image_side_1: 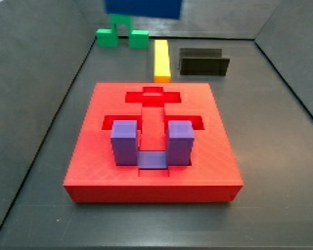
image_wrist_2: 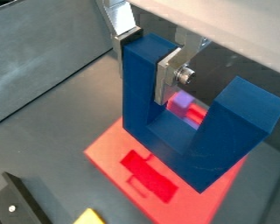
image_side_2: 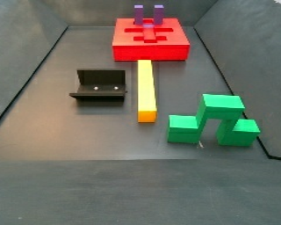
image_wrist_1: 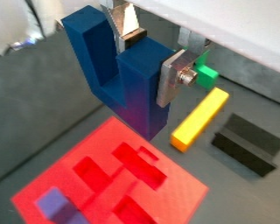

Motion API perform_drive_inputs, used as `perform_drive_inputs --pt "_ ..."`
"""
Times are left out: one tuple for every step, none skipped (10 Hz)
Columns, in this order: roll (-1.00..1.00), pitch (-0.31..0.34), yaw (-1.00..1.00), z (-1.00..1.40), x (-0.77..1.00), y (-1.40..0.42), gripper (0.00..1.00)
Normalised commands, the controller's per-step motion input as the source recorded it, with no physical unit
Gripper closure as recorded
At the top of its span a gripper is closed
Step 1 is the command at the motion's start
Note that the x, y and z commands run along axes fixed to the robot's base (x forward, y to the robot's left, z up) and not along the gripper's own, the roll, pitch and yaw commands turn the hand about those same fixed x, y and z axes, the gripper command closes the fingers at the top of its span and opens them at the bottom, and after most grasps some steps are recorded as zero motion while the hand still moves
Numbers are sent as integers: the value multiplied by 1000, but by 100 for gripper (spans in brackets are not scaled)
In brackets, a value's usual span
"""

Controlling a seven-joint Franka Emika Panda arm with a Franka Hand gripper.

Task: Pick up the blue object. Move up. Place the blue object on the fixture. Regrasp the blue object. Move to above the board. Insert the blue object.
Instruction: Insert the blue object.

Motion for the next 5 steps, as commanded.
perform_drive_inputs --pt "-317 -59 -66 -449 506 451 100" --pt "-330 -106 -89 -423 414 394 100" --pt "-357 -223 -106 -357 60 214 100" --pt "-367 -241 0 -309 26 174 100" --pt "-339 -236 0 -349 0 83 100"
